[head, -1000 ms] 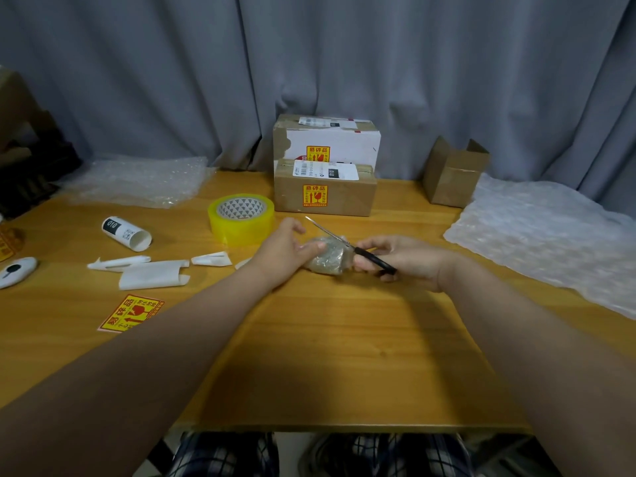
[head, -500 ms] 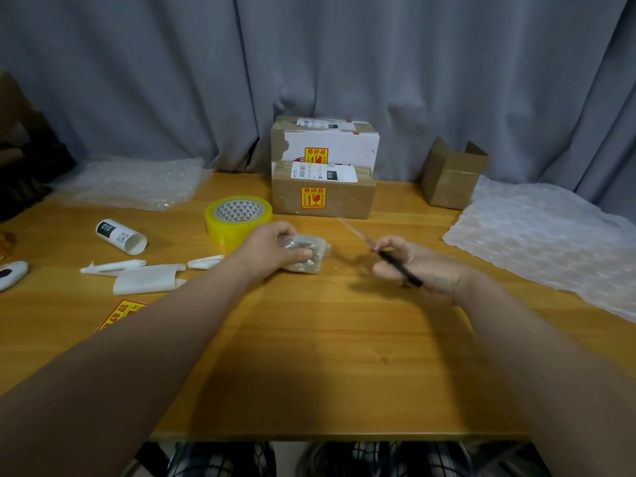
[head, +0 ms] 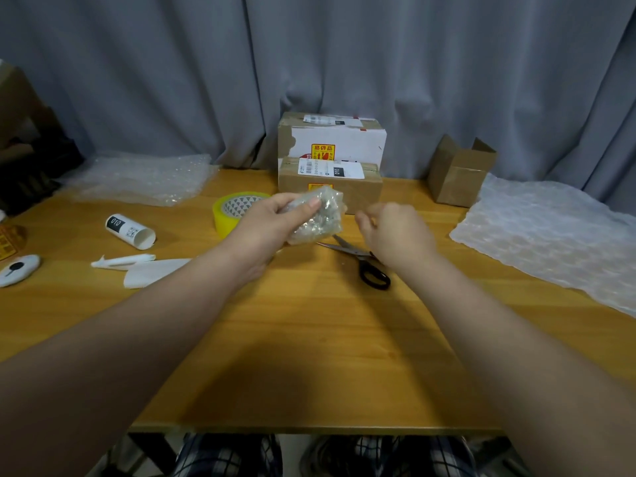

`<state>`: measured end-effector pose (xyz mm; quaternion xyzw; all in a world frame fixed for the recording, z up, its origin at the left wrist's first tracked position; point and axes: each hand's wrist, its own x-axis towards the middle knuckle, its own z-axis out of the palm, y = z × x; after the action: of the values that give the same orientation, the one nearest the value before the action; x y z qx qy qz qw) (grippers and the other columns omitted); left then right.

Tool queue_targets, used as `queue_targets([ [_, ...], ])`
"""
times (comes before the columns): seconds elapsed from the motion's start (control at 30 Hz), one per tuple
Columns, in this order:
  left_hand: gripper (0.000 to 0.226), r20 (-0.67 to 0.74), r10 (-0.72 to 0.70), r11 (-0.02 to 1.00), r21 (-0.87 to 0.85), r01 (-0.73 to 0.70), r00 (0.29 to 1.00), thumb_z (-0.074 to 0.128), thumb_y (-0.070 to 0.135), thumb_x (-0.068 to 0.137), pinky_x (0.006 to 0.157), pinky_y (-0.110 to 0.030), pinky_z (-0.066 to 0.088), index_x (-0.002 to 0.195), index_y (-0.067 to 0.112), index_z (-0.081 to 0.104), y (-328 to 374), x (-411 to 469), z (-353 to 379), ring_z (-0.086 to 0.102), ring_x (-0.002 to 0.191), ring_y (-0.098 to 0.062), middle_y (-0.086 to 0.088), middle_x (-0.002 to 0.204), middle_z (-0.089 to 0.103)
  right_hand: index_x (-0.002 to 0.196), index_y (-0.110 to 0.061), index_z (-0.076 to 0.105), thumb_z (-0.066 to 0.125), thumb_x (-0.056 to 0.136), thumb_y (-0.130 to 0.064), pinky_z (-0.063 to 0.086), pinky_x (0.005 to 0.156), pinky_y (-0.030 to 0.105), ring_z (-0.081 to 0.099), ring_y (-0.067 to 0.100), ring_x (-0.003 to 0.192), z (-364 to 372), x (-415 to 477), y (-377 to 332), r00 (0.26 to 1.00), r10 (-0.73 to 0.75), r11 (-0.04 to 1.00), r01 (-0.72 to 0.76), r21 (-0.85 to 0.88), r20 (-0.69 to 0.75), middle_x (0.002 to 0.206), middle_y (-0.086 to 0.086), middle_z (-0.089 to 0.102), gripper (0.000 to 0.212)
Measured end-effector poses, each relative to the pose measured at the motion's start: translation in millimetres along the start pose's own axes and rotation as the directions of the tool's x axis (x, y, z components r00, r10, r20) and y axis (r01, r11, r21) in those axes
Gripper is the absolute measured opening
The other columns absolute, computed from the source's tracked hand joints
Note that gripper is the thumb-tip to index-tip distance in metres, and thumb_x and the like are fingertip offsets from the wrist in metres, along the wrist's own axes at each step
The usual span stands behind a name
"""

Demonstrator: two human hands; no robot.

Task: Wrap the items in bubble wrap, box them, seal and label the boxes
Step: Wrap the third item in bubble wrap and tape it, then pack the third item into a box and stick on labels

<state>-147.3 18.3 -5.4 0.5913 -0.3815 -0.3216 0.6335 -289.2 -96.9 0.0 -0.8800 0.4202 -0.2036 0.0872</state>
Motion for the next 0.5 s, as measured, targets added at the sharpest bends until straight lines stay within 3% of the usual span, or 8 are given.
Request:
queue_targets([
  [0.03,0.03,-0.03,0.032,0.999,-0.02,-0.033,0.999,0.066,0.027,0.086,0.084,-0.03,0.055,0.112,0.012,0.065,1.9,-0.6,2.3,0.069,0.093,-0.018,-0.006,0.105,0.071,0.099,-0.016,0.065,0.043,0.099,-0.043,0.05,0.056,0.031,0.062,0.024,0.073,-3.4,-2.4,-7.4,1.0,0.008,0.94,-0.004,0.341,-0.01,0.084,0.004,0.064,0.034],
  [0.07,0.027,-0.058,0.076,0.997,-0.018,-0.077,0.995,0.066,0.026,0.086,0.088,-0.032,0.054,0.11,0.013,0.066,3.9,-1.1,4.9,0.068,0.095,-0.019,-0.005,0.104,0.072,0.102,-0.019,0.063,0.043,0.098,-0.047,0.054,0.054,0.031,0.065,0.022,0.07,-9.0,-6.2,-16.0,0.998,0.0,0.754,-0.042,0.655,0.064,0.089,0.004,0.065,0.035],
  [0.1,0.024,-0.072,0.125,0.992,-0.001,-0.125,0.99,0.066,0.024,0.087,0.089,-0.031,0.053,0.108,0.014,0.067,5.5,-1.1,7.7,0.068,0.097,-0.018,-0.004,0.104,0.072,0.108,-0.022,0.061,0.046,0.096,-0.049,0.057,0.053,0.031,0.066,0.02,0.067,-13.3,-8.7,-21.9,0.987,-0.048,0.575,-0.096,0.812,0.151,0.096,0.003,0.065,0.034],
  [0.13,0.022,-0.08,0.163,0.987,0.014,-0.162,0.983,0.066,0.021,0.087,0.089,-0.031,0.053,0.107,0.016,0.068,7.1,-0.7,11.2,0.068,0.098,-0.017,-0.003,0.104,0.072,0.114,-0.023,0.059,0.05,0.094,-0.046,0.058,0.053,0.032,0.066,0.018,0.064,-13.9,-9.5,-23.8,0.978,-0.11,0.489,-0.104,0.866,0.179,0.101,0.003,0.064,0.032],
  [0.23,0.017,-0.092,0.146,0.987,-0.06,-0.152,0.985,0.065,0.02,0.088,0.091,-0.036,0.053,0.104,0.016,0.069,11.3,5.6,22.1,0.067,0.1,-0.021,-0.007,0.105,0.071,0.111,-0.017,0.058,0.06,0.093,-0.027,0.054,0.049,0.03,0.059,0.013,0.057,-8.4,1.1,-16.4,0.984,-0.172,0.474,0.041,0.88,0.046,0.101,0.008,0.059,0.021],
  [0.33,0.018,-0.051,0.06,0.986,-0.155,-0.067,0.997,0.06,0.022,0.091,0.087,-0.037,0.055,0.1,0.01,0.07,16.9,18.0,31.8,0.068,0.096,-0.026,-0.012,0.102,0.071,0.103,-0.017,0.057,0.06,0.093,-0.017,0.055,0.055,0.029,0.061,0.012,0.063,-3.4,15.0,1.7,0.98,-0.196,0.429,0.104,0.897,-0.021,0.097,0.005,0.057,0.01],
  [0.4,0.012,-0.043,0.072,0.997,-0.032,-0.074,0.996,0.062,0.021,0.09,0.076,-0.025,0.056,0.095,0.013,0.07,18.6,31.8,39.7,0.069,0.085,-0.017,-0.006,0.092,0.072,0.102,-0.014,0.056,0.061,0.092,-0.018,0.056,0.06,0.029,0.063,0.013,0.068,-0.3,23.3,15.1,0.981,-0.194,0.404,0.082,0.911,-0.002,0.097,0.005,0.058,0.011],
  [0.5,0.011,-0.042,0.199,0.959,0.213,-0.185,0.979,0.058,0.017,0.092,0.061,-0.007,0.045,0.089,0.017,0.069,19.6,57.3,62.9,0.058,0.066,0.005,0.006,0.08,0.066,0.091,-0.016,0.053,0.064,0.09,-0.027,0.054,0.064,0.03,0.062,0.014,0.078,3.3,39.7,31.4,0.991,-0.131,0.366,0.031,0.93,0.018,0.093,0.004,0.058,0.016],
])
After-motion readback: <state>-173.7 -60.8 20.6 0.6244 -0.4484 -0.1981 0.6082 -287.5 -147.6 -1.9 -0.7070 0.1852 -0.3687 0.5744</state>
